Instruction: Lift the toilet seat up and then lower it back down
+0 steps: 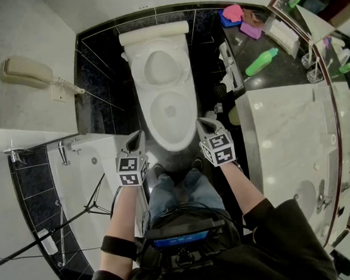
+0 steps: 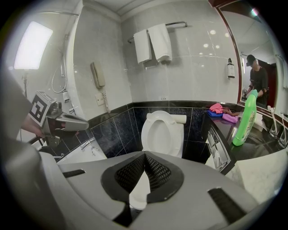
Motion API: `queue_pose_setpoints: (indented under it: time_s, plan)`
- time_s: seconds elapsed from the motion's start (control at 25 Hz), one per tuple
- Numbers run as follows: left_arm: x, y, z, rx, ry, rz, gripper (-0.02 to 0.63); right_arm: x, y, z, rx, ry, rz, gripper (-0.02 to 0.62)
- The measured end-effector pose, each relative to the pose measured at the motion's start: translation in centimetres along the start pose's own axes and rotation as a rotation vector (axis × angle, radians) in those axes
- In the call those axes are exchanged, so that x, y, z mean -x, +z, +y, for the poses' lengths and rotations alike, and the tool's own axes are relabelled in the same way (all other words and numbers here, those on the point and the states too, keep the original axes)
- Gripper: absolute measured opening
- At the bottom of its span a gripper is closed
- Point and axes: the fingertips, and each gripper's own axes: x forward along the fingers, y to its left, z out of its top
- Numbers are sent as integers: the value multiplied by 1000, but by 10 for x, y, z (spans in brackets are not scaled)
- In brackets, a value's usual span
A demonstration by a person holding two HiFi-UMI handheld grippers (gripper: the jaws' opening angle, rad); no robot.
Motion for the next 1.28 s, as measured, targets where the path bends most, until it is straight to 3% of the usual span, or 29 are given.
queue_pose_setpoints:
  time_s: [1.28]
  plan:
    - [0, 4, 2, -5, 3, -5, 6, 1, 9, 3, -7, 12, -11, 3]
